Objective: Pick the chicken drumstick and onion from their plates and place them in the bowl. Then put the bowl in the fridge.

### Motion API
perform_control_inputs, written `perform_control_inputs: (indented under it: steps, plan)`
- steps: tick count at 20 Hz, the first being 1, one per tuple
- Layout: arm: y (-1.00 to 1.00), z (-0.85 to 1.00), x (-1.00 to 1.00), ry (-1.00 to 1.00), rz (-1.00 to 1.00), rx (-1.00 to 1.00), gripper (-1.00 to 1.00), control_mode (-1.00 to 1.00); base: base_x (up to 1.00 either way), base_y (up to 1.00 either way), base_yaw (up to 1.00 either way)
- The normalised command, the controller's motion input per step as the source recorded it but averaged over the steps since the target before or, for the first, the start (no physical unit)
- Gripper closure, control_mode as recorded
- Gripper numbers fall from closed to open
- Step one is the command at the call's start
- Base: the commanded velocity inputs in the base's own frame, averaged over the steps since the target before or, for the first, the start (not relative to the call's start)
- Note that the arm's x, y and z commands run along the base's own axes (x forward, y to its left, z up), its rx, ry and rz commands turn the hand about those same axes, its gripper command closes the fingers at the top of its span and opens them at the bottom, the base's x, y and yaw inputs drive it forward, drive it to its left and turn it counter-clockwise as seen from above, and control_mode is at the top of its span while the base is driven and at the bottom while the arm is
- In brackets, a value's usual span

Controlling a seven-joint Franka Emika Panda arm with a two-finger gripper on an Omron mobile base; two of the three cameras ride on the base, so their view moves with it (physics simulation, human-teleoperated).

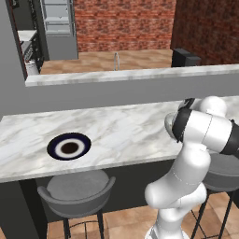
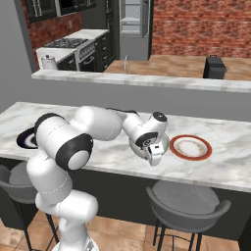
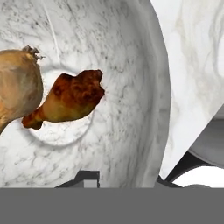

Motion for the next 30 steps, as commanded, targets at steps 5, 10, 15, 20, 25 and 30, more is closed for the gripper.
perform_control_inputs:
  steps: [5, 10, 15, 20, 25, 30]
  plan:
    - [0.02, 0.08, -0.04, 0.0, 0.01, -0.01, 1.0, -1.0, 0.0, 0.0, 0.0]
    - [0.04, 0.27, -0.17, -0.05, 0.08, -0.13, 1.0, -1.0, 0.0, 0.0, 0.0]
    - [0.11, 0.27, -0.27, -0.14, 0.12, -0.22, 1.0, -1.0, 0.0, 0.0, 0.0]
    - [0.13, 0.15, -0.26, -0.15, 0.03, -0.2, 1.0, -1.0, 0.0, 0.0, 0.0]
    - [0.12, 0.15, -0.24, -0.11, 0.0, -0.1, 1.0, -1.0, 0.0, 0.0, 0.0]
    - [0.08, 0.22, -0.23, -0.02, 0.0, -0.01, 1.0, -1.0, 0.0, 0.0, 0.0]
